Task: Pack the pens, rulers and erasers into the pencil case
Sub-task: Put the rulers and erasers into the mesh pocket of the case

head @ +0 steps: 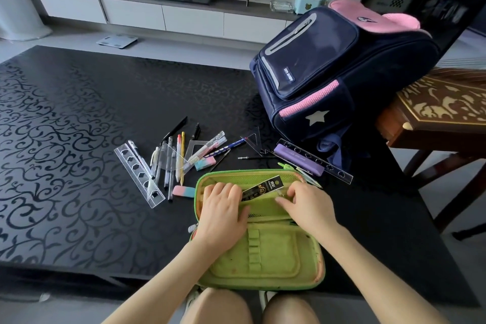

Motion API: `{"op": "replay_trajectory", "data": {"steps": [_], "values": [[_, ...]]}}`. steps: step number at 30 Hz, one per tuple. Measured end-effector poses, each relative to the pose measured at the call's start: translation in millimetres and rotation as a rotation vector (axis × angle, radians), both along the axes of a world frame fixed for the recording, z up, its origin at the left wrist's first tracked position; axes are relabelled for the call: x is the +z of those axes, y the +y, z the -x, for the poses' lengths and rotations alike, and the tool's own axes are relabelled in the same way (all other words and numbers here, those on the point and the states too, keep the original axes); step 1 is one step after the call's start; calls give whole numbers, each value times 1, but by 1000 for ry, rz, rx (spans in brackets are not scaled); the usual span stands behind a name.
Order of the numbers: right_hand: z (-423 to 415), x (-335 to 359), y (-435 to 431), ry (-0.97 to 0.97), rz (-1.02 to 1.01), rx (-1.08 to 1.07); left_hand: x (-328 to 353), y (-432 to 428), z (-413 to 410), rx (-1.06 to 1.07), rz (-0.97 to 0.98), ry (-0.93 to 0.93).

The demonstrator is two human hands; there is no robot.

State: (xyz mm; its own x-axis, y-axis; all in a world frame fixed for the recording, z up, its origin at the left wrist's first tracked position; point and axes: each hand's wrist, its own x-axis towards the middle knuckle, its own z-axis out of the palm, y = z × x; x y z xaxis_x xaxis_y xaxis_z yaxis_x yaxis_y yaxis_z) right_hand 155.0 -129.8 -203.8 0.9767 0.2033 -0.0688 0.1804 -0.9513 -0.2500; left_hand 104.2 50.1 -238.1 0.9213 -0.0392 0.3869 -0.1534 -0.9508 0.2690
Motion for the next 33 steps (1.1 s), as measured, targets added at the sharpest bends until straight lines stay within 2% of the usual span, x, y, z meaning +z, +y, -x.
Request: {"op": "replay_trajectory", "data": {"steps": [7,15,22,27,29,33], "values": [[-1,-3,11,49,-199,-66,-1,1,2,-34,20,19],[0,16,-13,59,-108,-103,-2,3,3,-142,32,-8],[0,25,-33,92,-131,-103,-1,1,2,-162,-1,27],[8,16,-25,-88,279,226,-1,5,-4,-186,72,79],[10,11,-21,-10,230,184,1,4,-5,-213,100,126],[-13,18,-30,167,-92,-73,7,-3,-8,-290,151,179]]}}
